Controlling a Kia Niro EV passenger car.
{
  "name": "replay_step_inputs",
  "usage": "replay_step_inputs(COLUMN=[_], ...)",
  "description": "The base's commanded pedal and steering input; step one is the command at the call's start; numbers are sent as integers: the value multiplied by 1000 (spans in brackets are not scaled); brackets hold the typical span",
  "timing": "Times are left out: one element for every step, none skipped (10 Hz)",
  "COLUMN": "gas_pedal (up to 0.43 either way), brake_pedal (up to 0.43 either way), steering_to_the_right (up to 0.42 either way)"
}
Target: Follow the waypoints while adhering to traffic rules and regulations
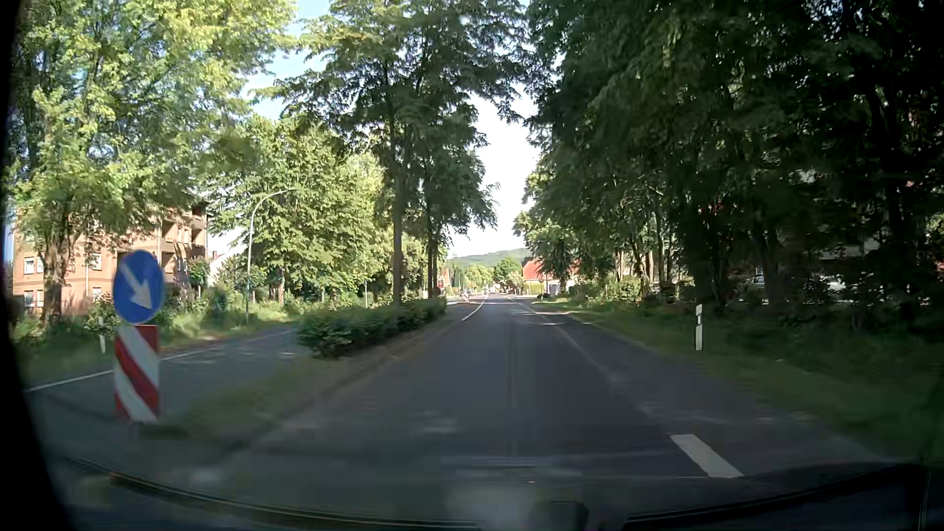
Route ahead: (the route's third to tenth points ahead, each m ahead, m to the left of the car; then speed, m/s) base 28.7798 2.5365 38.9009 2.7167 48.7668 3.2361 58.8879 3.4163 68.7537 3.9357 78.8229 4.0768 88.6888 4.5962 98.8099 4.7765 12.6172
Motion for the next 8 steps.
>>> replay_step_inputs(gas_pedal=[177, 177, 177, 177, 169, 157, 157, 157], brake_pedal=[6, 6, 6, 6, 6, 6, 6, 6], steering_to_the_right=[4, 4, 4, 4, 4, 4, 3, 3])
